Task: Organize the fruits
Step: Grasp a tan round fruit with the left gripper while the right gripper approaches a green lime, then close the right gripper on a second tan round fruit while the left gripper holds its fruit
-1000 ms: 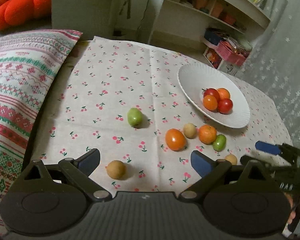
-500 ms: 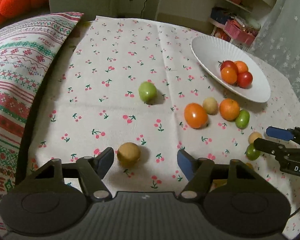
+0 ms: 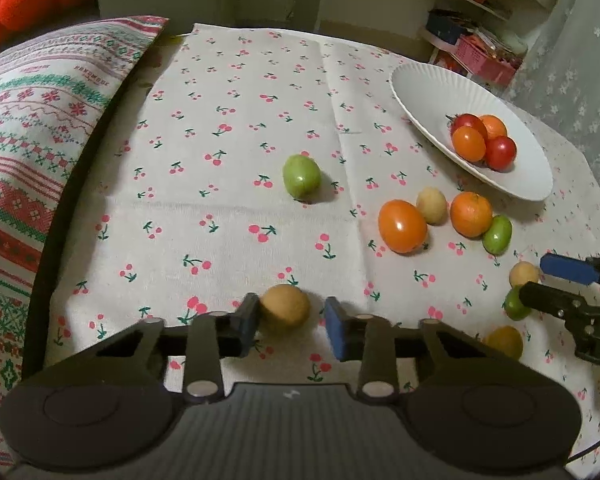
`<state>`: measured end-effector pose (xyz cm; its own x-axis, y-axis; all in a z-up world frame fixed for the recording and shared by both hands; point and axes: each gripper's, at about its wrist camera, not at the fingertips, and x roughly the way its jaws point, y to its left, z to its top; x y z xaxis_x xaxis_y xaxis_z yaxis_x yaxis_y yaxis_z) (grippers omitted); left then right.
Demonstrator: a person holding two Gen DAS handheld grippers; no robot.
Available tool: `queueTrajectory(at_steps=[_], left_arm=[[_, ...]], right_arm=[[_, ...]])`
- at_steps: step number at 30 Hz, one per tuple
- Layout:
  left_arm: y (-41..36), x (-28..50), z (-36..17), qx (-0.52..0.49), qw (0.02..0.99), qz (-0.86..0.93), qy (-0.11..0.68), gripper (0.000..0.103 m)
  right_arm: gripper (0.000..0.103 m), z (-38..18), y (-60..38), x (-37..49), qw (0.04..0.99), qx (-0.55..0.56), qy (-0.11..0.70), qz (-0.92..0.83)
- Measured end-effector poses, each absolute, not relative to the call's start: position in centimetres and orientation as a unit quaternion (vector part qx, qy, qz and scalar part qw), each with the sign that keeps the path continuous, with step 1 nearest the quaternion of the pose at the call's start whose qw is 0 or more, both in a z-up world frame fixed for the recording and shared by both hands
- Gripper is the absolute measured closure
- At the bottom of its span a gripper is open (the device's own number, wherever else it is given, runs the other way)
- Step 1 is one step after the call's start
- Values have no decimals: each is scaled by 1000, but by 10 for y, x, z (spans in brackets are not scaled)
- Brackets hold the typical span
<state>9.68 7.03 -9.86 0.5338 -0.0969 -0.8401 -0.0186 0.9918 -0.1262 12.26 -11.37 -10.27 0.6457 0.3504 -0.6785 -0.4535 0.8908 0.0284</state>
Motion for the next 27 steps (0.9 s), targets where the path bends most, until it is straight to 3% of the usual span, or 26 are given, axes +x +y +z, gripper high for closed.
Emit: queueTrajectory(at_steps=[7,24,27], left_arm=[[72,99,-99,-68,873,-18,482,90],[72,99,-98,-66,875,-18,479,91],[77,99,-94,-87,875,-20,475,91]], right_arm=[[62,-95,-123,120,918,-53,331,213],[65,-113,-140,142,889,43,398,220],[74,-111,-139,142,886,49,399,229]])
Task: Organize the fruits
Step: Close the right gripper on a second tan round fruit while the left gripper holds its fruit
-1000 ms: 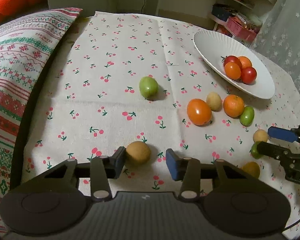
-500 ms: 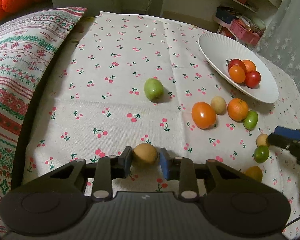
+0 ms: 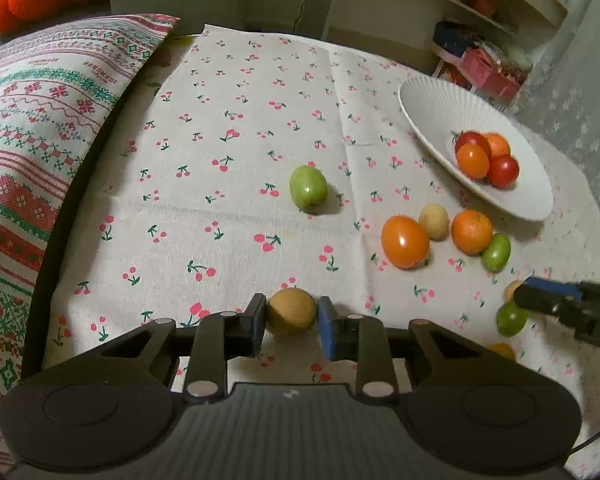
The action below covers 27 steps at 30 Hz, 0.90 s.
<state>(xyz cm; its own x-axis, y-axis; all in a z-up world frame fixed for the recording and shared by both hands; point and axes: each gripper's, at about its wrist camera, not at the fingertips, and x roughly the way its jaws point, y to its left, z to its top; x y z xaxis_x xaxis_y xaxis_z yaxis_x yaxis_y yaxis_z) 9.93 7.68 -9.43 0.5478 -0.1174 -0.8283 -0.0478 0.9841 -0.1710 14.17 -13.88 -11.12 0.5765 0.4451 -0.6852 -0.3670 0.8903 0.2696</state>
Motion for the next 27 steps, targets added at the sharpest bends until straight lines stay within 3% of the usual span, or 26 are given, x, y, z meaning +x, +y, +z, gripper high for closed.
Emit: queueTrajectory(at_steps=[2,27], left_arm=[[79,99,-91,-97,877,-23,471,91],[73,99,-79,-108,884,-41,454,91]], right_arm=[[86,-110,-139,141,888,49,397,228],[82,-109,-135,135,902,-2,374,217]])
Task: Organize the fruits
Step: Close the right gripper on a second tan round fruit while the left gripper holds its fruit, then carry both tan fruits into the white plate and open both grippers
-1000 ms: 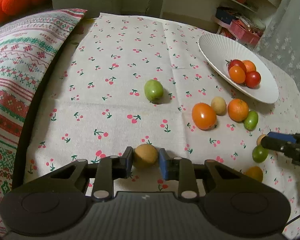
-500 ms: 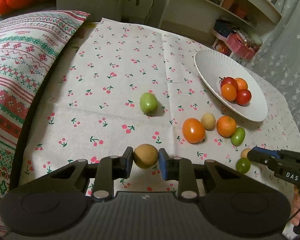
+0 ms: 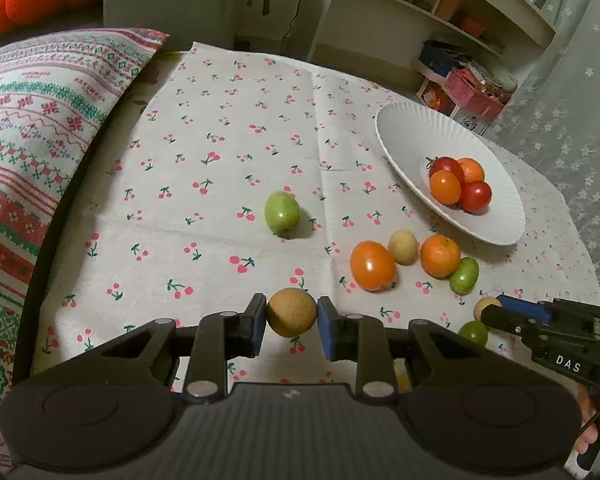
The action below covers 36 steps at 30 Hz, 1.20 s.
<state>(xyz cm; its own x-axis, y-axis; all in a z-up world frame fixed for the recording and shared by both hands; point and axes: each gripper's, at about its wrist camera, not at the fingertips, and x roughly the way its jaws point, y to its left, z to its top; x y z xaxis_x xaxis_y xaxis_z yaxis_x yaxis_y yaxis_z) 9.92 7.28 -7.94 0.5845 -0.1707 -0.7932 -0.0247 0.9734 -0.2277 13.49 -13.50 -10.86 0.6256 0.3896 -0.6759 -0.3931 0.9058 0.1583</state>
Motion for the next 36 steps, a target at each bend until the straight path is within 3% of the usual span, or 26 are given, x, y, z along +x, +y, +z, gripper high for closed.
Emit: queueTrajectory(at_steps=[36], left_arm=[[-22,133,-12,-73,908,-111,397,92]], right_arm=[[83,-60,-140,153,938,50,286,187]])
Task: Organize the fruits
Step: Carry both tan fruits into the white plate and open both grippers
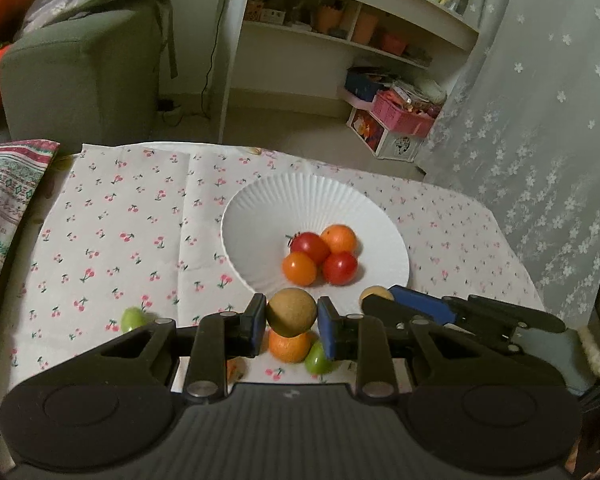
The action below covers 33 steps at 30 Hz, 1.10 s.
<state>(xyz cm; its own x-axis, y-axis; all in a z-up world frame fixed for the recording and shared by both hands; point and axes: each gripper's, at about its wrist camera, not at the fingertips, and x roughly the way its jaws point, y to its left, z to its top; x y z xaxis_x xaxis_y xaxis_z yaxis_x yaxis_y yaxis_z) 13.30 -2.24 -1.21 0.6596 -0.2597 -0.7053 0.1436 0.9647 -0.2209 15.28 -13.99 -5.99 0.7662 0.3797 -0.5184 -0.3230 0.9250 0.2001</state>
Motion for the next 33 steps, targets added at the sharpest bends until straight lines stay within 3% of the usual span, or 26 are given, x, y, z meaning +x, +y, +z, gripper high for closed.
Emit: queueTrajectory(at_steps=[12,33], left_arm=[[-21,176,-34,-98,899,-106,413,91],[-19,211,-67,-110,895,-107,418,91]], right_arm=[[82,-64,-169,182,937,127,296,134],[82,-84,-146,189,930,83,327,146]])
